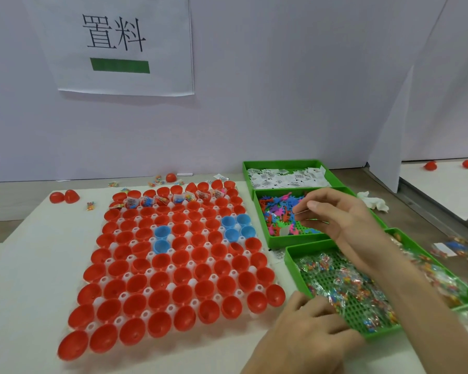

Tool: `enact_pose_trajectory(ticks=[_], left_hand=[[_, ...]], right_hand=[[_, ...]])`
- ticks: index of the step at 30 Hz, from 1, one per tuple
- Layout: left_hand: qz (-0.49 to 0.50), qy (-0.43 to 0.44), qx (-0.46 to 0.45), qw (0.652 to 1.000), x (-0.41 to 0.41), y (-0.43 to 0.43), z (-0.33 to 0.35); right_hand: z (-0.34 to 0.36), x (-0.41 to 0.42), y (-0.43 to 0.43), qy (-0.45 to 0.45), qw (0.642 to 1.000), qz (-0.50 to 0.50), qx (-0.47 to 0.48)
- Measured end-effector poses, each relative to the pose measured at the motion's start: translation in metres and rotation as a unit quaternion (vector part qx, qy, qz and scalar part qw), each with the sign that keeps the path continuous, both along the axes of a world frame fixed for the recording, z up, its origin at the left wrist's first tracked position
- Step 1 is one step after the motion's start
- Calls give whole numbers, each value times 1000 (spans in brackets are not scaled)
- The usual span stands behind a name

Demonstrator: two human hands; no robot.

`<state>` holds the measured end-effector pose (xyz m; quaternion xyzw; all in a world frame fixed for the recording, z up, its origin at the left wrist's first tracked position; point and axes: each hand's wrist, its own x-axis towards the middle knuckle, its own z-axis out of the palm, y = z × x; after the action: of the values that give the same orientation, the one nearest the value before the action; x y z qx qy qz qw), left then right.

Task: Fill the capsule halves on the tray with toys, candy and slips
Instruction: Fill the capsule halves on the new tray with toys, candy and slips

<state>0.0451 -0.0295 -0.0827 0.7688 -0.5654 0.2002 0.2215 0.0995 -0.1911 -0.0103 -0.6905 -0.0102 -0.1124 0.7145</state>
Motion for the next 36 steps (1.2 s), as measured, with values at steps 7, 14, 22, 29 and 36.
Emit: enact_pose_trajectory(ticks=[7, 14, 22, 29, 36], left_hand=[[-38, 47, -56, 997, 4, 8, 7], [21, 25, -222, 974, 8, 13, 16], [94, 35, -404, 909, 12, 22, 23], [168, 225, -489, 826, 14, 31, 36], [179, 336, -514, 768, 17, 32, 40]], right_hand=[[4, -3, 3, -5, 1000, -17, -23], [9, -6, 1, -12, 1000, -7, -28], [18, -19, 18, -70, 987, 42, -139], [24, -25, 26, -100, 990, 65, -80], [22, -30, 36, -107, 976, 135, -135]])
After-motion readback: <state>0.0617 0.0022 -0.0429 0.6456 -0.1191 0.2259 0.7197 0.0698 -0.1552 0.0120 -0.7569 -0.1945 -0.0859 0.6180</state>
